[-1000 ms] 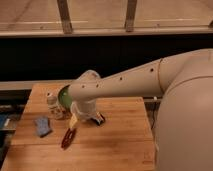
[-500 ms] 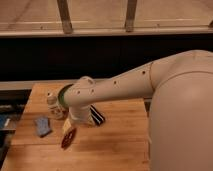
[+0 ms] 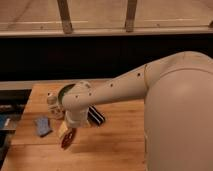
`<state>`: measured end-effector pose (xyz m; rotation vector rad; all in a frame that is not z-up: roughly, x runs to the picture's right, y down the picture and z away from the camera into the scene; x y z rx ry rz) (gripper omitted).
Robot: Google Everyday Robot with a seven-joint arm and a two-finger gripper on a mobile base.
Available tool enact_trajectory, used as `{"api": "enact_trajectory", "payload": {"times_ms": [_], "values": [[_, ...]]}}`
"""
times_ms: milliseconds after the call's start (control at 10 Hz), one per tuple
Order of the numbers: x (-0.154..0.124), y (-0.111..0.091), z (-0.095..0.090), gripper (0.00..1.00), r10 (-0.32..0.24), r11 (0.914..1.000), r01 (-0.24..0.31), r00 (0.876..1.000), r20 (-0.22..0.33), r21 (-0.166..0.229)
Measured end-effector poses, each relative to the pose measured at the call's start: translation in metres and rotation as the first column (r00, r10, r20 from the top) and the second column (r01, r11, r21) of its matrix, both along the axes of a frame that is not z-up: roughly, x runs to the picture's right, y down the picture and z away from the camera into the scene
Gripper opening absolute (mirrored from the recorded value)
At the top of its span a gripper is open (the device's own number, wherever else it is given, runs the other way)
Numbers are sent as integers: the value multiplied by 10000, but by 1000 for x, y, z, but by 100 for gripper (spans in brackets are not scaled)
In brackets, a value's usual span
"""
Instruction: Place the pepper on the white sponge
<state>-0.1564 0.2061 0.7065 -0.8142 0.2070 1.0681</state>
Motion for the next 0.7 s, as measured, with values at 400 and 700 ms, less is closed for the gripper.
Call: {"api": "enact_trajectory", "payload": {"times_ms": [400, 700], "values": [[-13, 12, 13, 80, -503, 9983, 500, 9987, -108, -284], [-26, 29, 38, 80, -719, 9951, 704, 9972, -196, -696]]}}
